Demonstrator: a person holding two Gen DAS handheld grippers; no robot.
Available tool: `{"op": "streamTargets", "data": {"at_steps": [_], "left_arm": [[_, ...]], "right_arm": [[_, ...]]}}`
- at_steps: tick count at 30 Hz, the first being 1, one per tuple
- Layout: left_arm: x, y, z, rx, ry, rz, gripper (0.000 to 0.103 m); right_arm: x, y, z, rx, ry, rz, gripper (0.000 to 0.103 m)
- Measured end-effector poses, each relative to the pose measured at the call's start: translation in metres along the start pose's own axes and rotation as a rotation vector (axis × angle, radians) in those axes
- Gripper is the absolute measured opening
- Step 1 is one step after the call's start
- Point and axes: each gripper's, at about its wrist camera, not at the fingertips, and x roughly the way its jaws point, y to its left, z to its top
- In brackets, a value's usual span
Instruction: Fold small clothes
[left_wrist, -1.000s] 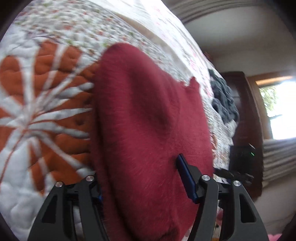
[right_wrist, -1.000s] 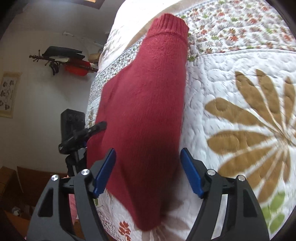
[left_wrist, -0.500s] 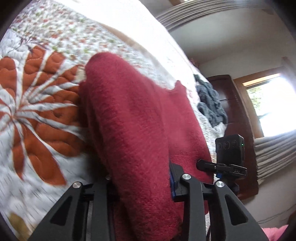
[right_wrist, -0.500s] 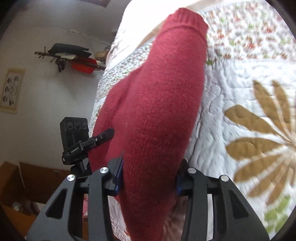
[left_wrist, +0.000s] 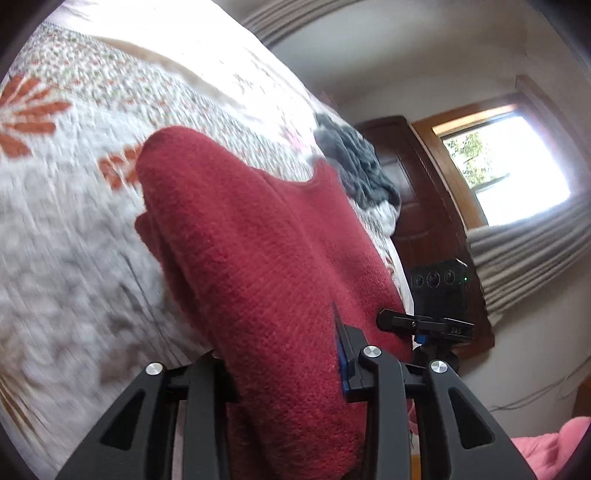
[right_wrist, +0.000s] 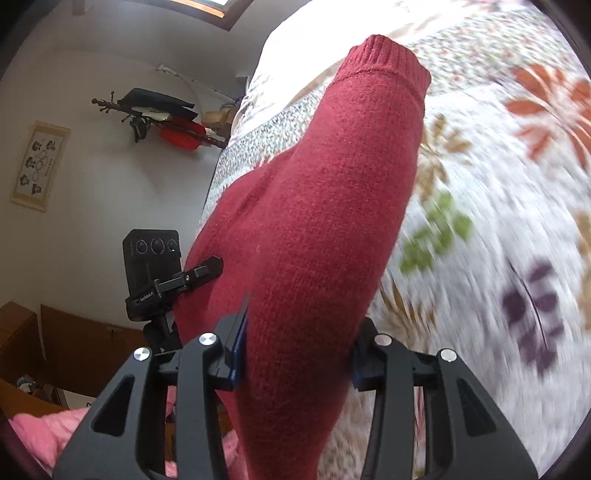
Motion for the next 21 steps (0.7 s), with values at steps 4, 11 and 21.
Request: {"op": "streamTargets", "data": {"at_steps": [4, 11, 21], "left_arm": [[0.011, -0.021, -0.041, 0.019, 0.035, 0.025, 0.032], [0.032, -0.019, -0.088, 0.047, 0.082, 0.110, 0.032], [0.052, 0.032, -0.124, 0.040, 0.137, 0.184, 0.042]], "right_arm": [[-0.015, -0.009, -0.037, 0.005, 0.004, -0.015, 0.040], [-0.007, -0.054, -0.078, 0.069, 0.009, -0.031, 0.040], [0.014, -0.099, -0.124, 0.123, 0.004, -0.089, 0.048]]}}
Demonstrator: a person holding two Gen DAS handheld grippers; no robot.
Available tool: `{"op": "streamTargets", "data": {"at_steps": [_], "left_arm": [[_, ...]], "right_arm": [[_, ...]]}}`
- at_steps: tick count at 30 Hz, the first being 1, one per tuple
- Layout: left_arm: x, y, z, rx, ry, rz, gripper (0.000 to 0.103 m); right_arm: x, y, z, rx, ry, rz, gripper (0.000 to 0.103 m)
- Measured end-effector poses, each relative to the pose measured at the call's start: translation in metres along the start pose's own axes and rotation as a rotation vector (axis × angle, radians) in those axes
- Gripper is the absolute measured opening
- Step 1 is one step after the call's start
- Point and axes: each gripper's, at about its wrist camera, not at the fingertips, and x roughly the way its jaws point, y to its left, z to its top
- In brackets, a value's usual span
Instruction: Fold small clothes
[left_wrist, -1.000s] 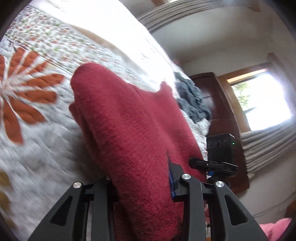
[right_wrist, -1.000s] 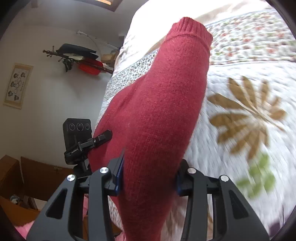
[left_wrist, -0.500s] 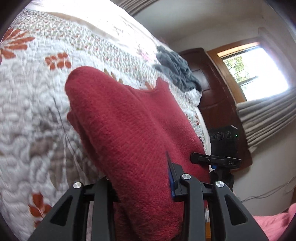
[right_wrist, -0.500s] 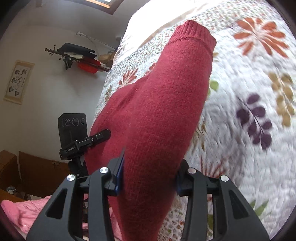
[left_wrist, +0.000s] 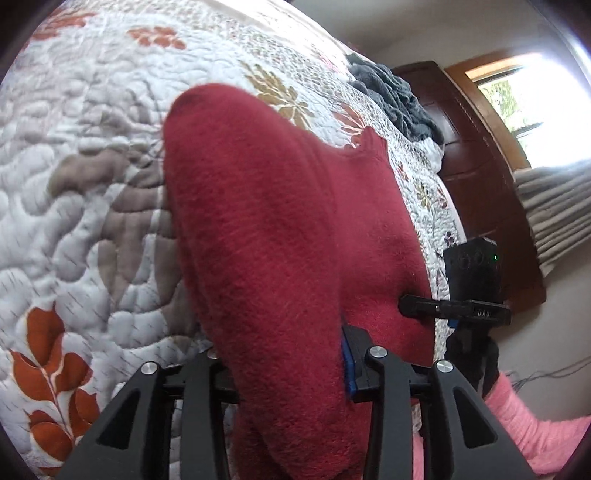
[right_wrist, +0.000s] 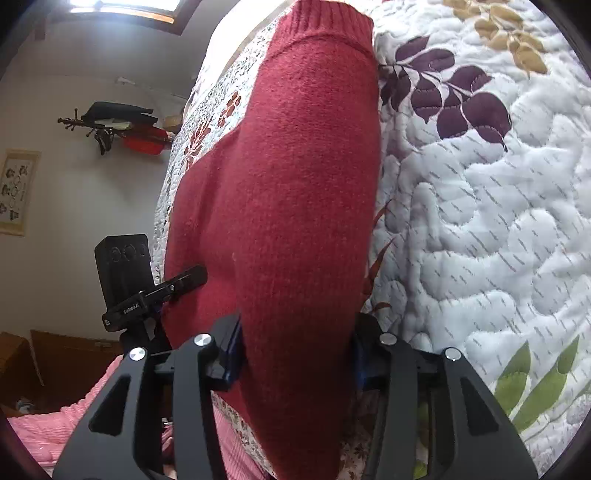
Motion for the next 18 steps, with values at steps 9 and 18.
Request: {"op": "streamTargets", "data": {"at_steps": [9, 18], "left_arm": [[-0.018, -0.034, -0.011, 0.074, 0.002, 0.183, 0.054], [-0.038, -0.057, -0.060, 0.131, -0.041, 0.271, 0.061]], "right_arm": [[-0.019, 0.022, -0.030, -0.050, -0.020, -0.113, 0.060], [-0.013, 0.028, -0.076, -0.070, 0.032, -0.148, 0.038]]}}
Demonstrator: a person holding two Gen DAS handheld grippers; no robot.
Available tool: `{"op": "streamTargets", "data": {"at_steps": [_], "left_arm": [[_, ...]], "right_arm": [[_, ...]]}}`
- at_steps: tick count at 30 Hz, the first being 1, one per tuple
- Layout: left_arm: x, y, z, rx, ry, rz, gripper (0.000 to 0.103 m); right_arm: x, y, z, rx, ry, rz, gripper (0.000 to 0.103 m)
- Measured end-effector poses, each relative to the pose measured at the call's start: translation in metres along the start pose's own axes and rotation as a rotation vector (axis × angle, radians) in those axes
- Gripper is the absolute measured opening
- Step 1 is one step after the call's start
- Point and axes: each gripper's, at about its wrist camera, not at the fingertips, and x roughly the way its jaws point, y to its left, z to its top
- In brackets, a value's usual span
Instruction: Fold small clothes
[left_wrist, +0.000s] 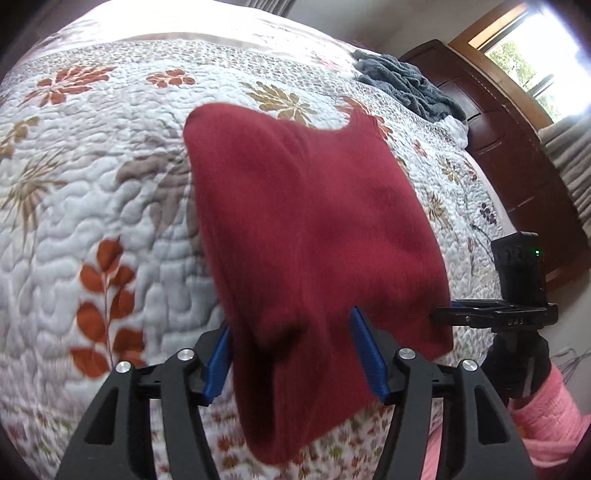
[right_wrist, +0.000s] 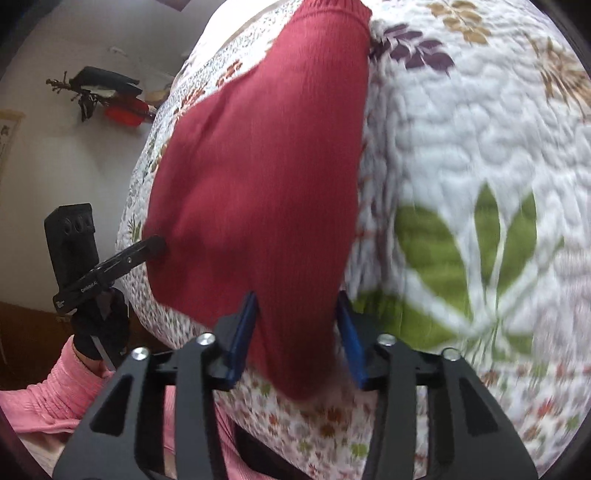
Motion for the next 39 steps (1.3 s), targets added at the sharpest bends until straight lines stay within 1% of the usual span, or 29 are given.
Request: {"op": "streamTargets", "data": {"at_steps": [3, 7, 10, 13, 18, 20, 22, 25, 26, 27, 28, 29, 30, 33, 35, 36, 39], "left_arm": [[-0.003, -0.001, -0.015, 0.004, 0.004, 0.017, 0.061], [0.000, 0.004, -0.029, -0.006, 0.026, 0.043, 0.060], [0.007, 0.013, -0.036, -0.029, 0.050, 0.062, 0.059], [0.010, 0.020, -0.042, -0.058, 0.054, 0.049, 0.061], [0.010, 0.023, -0.047, -0.050, 0.046, 0.052, 0.062], [0.008, 0.023, -0.048, -0.051, 0.044, 0.059, 0.062], [0.003, 0.017, -0.050, -0.040, 0.036, 0.080, 0.060], [-0.008, 0.009, -0.051, -0.033, 0.009, 0.100, 0.061], [-0.012, 0.007, -0.052, -0.033, 0.002, 0.108, 0.061], [-0.017, 0.005, -0.053, -0.035, -0.004, 0.115, 0.061], [-0.020, 0.003, -0.054, -0.040, -0.008, 0.127, 0.062], [-0.023, 0.002, -0.054, -0.045, -0.012, 0.141, 0.064], [-0.028, -0.001, -0.055, -0.051, -0.018, 0.155, 0.067], [-0.038, -0.006, -0.057, -0.060, -0.037, 0.180, 0.069], [-0.045, -0.013, -0.058, -0.059, -0.046, 0.199, 0.071], [-0.047, -0.016, -0.059, -0.057, -0.050, 0.207, 0.072], [-0.055, -0.024, -0.061, -0.062, -0.055, 0.239, 0.075]], "right_arm": [[-0.004, 0.001, -0.015, 0.007, -0.013, -0.009, 0.032], [-0.006, -0.004, -0.023, 0.029, -0.031, -0.003, 0.030], [-0.002, -0.016, -0.026, 0.039, -0.022, -0.032, 0.030], [0.003, -0.018, -0.026, 0.051, -0.018, -0.044, 0.030], [0.005, -0.021, -0.032, 0.079, -0.032, -0.032, 0.033], [0.002, -0.019, -0.033, 0.076, -0.039, -0.037, 0.037], [-0.004, -0.012, -0.033, 0.066, -0.051, -0.055, 0.038], [-0.016, -0.004, -0.037, 0.046, -0.067, -0.116, 0.052], [-0.019, -0.002, -0.039, 0.043, -0.074, -0.135, 0.062], [-0.023, 0.001, -0.041, 0.040, -0.083, -0.152, 0.068], [-0.026, 0.004, -0.043, 0.037, -0.091, -0.170, 0.071], [-0.029, 0.004, -0.044, 0.036, -0.095, -0.186, 0.078], [-0.033, 0.008, -0.046, 0.034, -0.105, -0.214, 0.082], [-0.040, 0.017, -0.052, 0.025, -0.117, -0.301, 0.085], [-0.042, 0.019, -0.056, 0.018, -0.126, -0.324, 0.086], [-0.043, 0.022, -0.059, 0.016, -0.128, -0.345, 0.088], [-0.050, 0.031, -0.065, 0.003, -0.144, -0.393, 0.089]]}}
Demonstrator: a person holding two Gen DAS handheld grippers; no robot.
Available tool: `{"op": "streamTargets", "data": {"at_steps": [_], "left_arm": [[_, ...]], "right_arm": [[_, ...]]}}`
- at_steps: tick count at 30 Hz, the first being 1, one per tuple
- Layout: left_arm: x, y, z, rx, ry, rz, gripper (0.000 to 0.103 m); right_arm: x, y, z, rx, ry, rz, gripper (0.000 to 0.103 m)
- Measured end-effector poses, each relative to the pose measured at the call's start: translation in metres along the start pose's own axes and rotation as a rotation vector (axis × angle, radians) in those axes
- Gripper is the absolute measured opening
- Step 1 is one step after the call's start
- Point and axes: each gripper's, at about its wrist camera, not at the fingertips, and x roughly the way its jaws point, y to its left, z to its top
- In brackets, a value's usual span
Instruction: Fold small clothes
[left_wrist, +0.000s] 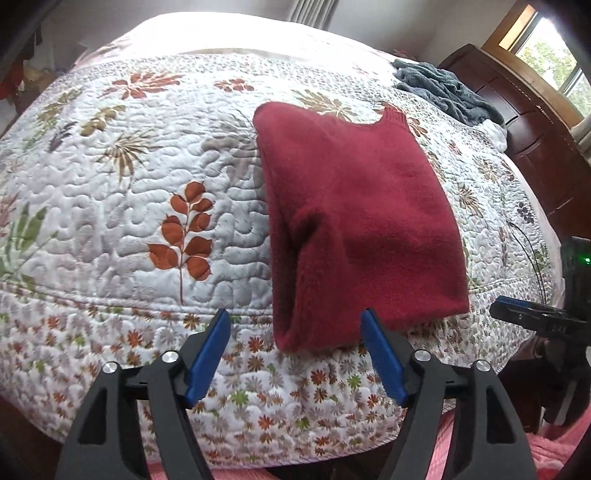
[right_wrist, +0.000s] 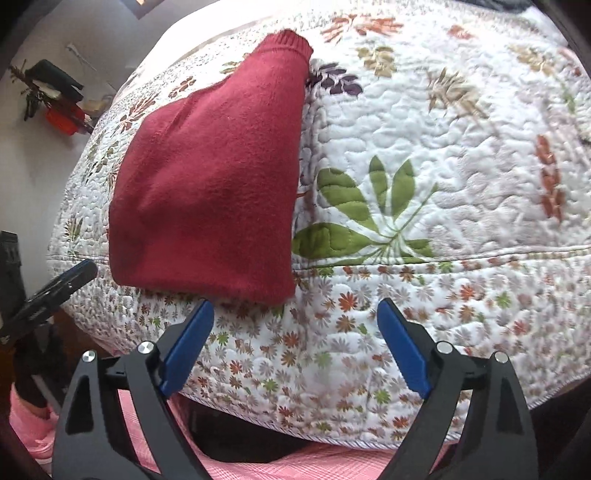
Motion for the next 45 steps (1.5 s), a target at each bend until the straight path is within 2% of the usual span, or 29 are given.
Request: {"op": "streamTargets", "data": {"at_steps": [8, 18, 20, 26, 32, 45], "left_arm": [[-0.021, -0.012, -0.009, -0.007, -0.021, 0.066, 0.082], [-0.047, -0.028, -0.021, 0.019, -0.045, 0.155, 0.090], [-0.053, -0.032, -0.022, 0.027, -0.057, 0.159, 0.090], [-0.065, -0.039, -0.024, 0.028, -0.078, 0.166, 0.091], [-0.078, -0.046, -0.024, 0.047, -0.110, 0.220, 0.091], [-0.098, -0.062, -0.024, 0.055, -0.140, 0.225, 0.091]], "right_arm": [[-0.023, 0.017, -0.010, -0.020, -0.024, -0.106, 0.091], [-0.045, 0.048, -0.021, -0.065, -0.059, -0.145, 0.095], [-0.049, 0.054, -0.023, -0.072, -0.066, -0.140, 0.095], [-0.062, 0.072, -0.026, -0.097, -0.088, -0.213, 0.097], [-0.077, 0.083, -0.025, -0.100, -0.124, -0.247, 0.098], [-0.096, 0.094, -0.025, -0.099, -0.167, -0.288, 0.099]]}}
